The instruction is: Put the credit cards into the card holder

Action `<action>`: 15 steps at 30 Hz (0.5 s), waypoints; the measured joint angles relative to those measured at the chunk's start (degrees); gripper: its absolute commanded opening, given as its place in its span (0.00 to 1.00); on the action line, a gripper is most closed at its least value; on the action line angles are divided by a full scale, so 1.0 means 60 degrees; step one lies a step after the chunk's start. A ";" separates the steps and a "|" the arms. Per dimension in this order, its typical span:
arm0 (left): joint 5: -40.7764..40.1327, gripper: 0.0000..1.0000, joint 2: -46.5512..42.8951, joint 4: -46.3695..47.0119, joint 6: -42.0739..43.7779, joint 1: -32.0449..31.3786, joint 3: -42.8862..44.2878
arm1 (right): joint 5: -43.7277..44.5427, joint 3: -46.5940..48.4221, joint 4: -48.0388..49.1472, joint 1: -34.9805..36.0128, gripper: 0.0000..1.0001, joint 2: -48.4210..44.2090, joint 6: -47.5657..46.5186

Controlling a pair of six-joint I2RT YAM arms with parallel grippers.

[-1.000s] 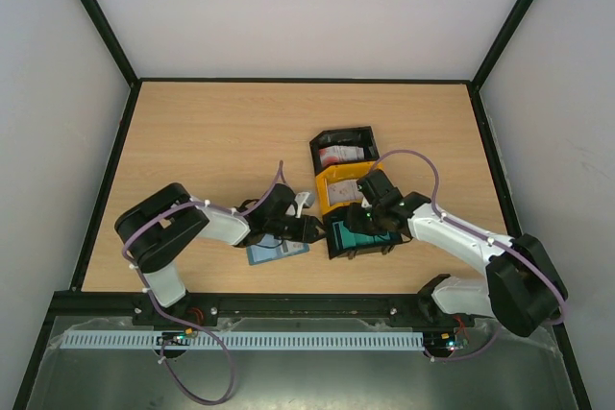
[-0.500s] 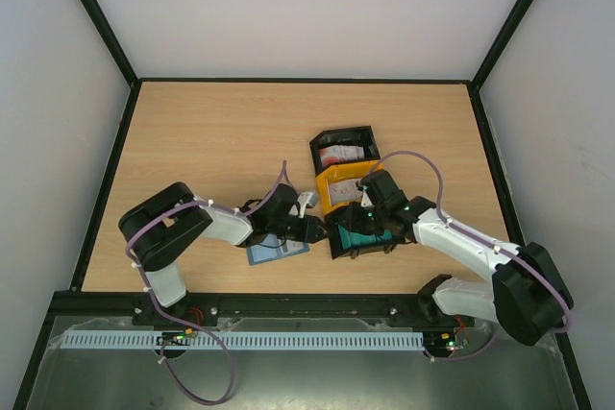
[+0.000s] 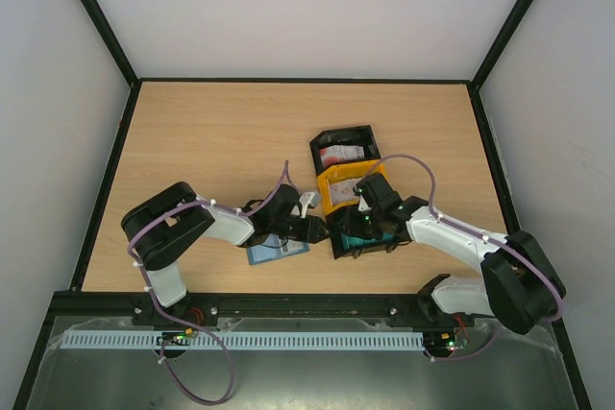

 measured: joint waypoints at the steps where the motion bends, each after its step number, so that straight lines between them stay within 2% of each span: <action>1: 0.0000 0.36 0.0000 0.0004 0.0000 0.0000 0.0000 | 0.0022 0.0022 -0.0015 0.0000 0.21 0.0025 -0.0051; 6: 0.0000 0.36 0.0004 0.0007 0.0000 0.0000 0.0000 | 0.0197 0.0211 -0.0204 0.0000 0.03 0.0306 -0.0375; 15: 0.0026 0.36 0.0168 -0.0047 0.0004 -0.0018 0.0222 | 0.1293 0.1195 -0.1428 0.0004 0.02 -0.0233 -0.0667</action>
